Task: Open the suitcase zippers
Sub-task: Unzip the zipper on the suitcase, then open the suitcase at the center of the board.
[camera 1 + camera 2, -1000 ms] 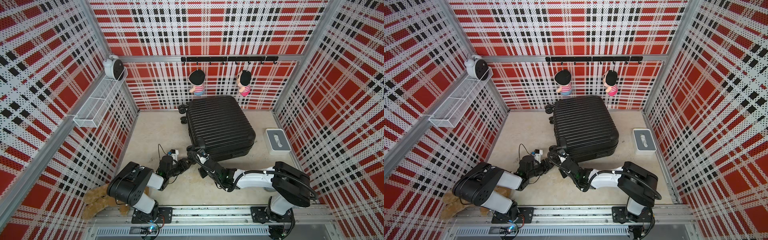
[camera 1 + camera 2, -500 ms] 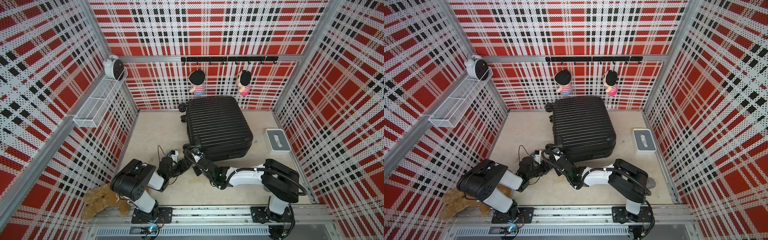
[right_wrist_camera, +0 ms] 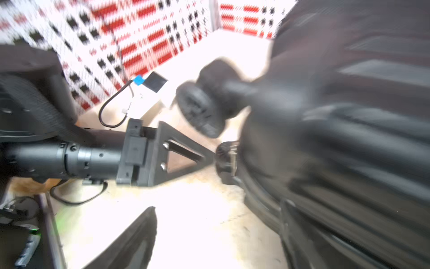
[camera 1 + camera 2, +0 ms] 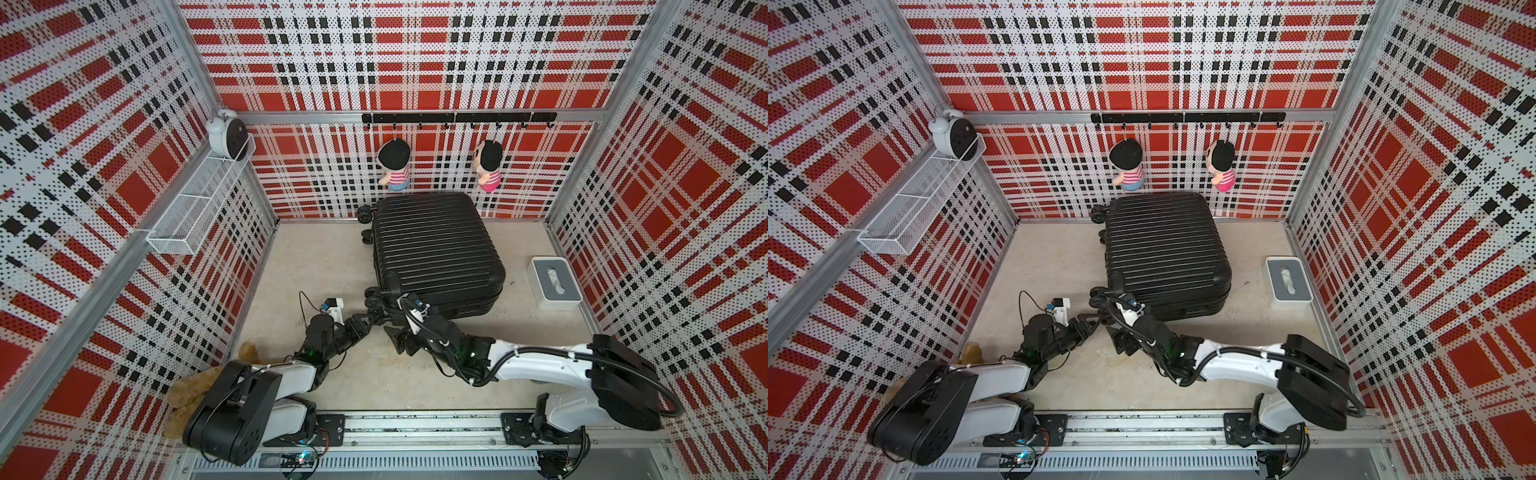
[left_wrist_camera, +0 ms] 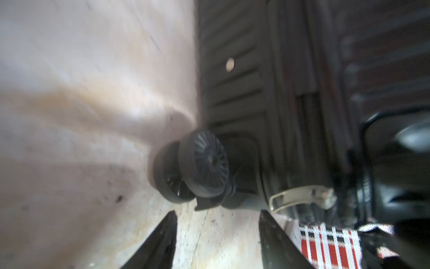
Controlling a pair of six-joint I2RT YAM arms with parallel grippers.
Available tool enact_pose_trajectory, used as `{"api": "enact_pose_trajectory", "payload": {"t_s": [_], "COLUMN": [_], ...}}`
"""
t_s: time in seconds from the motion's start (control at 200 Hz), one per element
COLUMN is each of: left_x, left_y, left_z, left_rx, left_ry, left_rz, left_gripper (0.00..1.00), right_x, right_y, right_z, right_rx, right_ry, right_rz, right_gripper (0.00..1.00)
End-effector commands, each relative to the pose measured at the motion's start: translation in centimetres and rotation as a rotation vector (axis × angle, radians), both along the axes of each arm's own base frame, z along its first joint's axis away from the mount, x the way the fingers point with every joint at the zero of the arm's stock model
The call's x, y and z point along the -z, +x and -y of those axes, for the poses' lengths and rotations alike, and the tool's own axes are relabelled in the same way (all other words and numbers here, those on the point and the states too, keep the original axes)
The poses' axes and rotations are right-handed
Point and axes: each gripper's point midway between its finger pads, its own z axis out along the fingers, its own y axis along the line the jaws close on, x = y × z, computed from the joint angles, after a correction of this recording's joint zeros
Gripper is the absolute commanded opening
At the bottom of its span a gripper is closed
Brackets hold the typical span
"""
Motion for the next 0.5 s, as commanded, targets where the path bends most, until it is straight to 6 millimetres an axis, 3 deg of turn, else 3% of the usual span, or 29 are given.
{"api": "enact_pose_trajectory", "payload": {"t_s": [0.0,0.115,0.25,0.496], "left_x": [-0.5,-3.3,-7.4,-12.6], "left_y": [0.8,1.5,2.1,4.0], "left_z": [-2.4,-4.3,-5.6,-4.7], "left_rx": [-0.090,-0.183,-0.242,-0.232], "left_ry": [0.094,0.158,0.200,0.221], "left_rz": [-0.017,0.025,0.096,0.173], "left_gripper": [0.63,0.72,0.84,1.00], "right_x": [-1.1,-2.9,-4.0,-6.7], "right_y": [0.3,1.7,3.4,5.6], "right_z": [3.3,6.6,10.2,17.2], "right_rx": [0.038,0.151,0.257,0.324], "right_ry": [0.036,0.151,0.138,0.238], "right_rz": [-0.039,-0.113,-0.145,-0.144], "right_gripper": [1.00,1.00,1.00,1.00]}}
